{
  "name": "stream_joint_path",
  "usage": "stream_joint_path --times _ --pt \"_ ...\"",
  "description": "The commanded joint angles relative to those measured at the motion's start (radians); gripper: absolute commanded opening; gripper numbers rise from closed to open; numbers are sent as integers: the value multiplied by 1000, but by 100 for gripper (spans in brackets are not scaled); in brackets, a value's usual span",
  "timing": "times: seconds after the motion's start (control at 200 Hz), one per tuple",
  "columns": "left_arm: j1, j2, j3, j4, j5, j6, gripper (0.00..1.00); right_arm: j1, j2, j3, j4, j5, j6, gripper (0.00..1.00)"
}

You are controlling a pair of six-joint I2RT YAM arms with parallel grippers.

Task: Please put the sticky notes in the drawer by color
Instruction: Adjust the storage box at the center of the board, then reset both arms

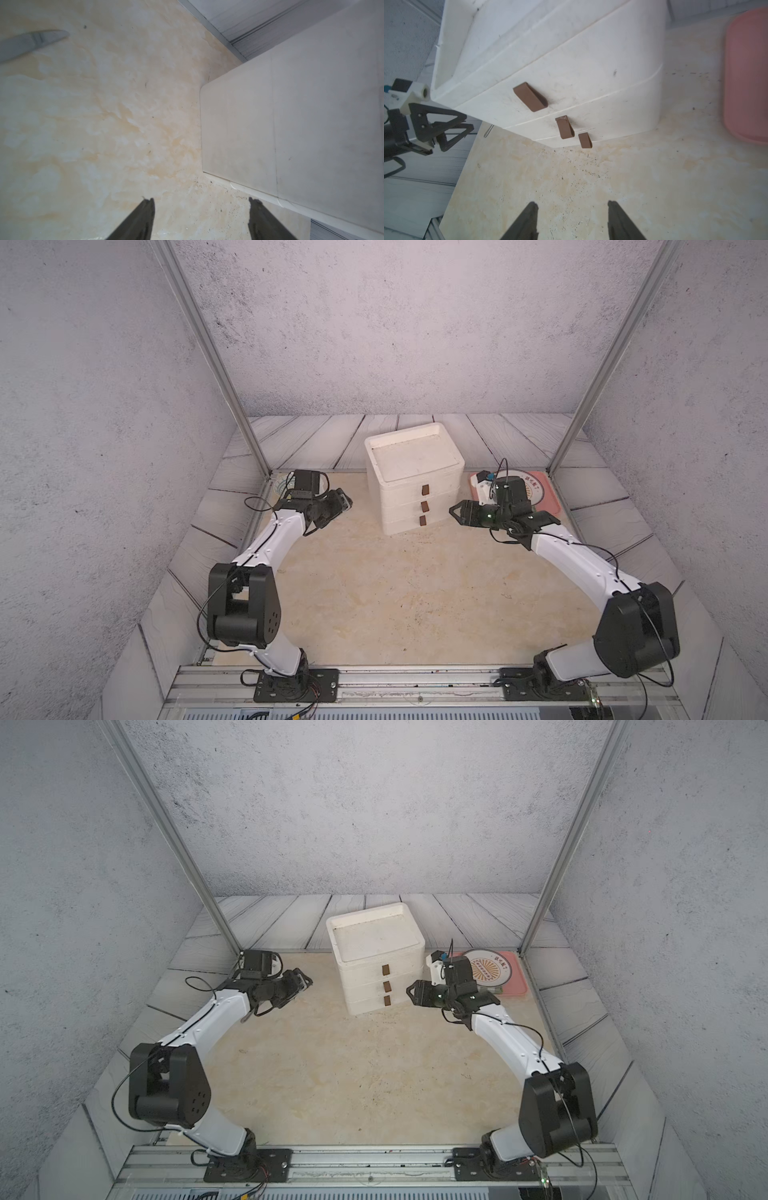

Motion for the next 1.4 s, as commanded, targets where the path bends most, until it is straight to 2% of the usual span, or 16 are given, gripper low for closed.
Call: stream_joint_path --times 0.0,0.115,0.29,0.45,0.625,0.741,0.946,1.131,1.216,1.286,1.396 --pt "-12 -28 -27 14 15 -13 76 -48 1 -14 1 116 25 60" --pt "-15 -72 -86 66 31 -36 76 -116 111 59 51 77 95 60" --pt "-7 -133 -124 -10 -44 25 76 -198 355 264 47 -41 162 58" --pt "7 -210 -197 -7 -152 39 78 -200 582 486 31 -171 180 57" --pt "20 -266 -245 25 -159 31 79 -177 704 596 27 -272 146 56" --pt "23 -264 -247 28 -148 31 79 -147 690 541 89 -320 143 56" --pt "25 -241 -246 25 -136 33 79 -86 612 433 113 -302 102 56" --pt "29 -241 -244 19 -137 40 79 -76 559 374 98 -283 79 56" --pt "32 -250 -249 15 -156 51 79 -76 512 335 75 -238 50 57" --pt "37 -264 -253 14 -188 70 79 -78 463 318 -6 -153 -7 57" --pt "43 -293 -264 8 -298 138 79 -79 342 249 -95 -20 -92 60"
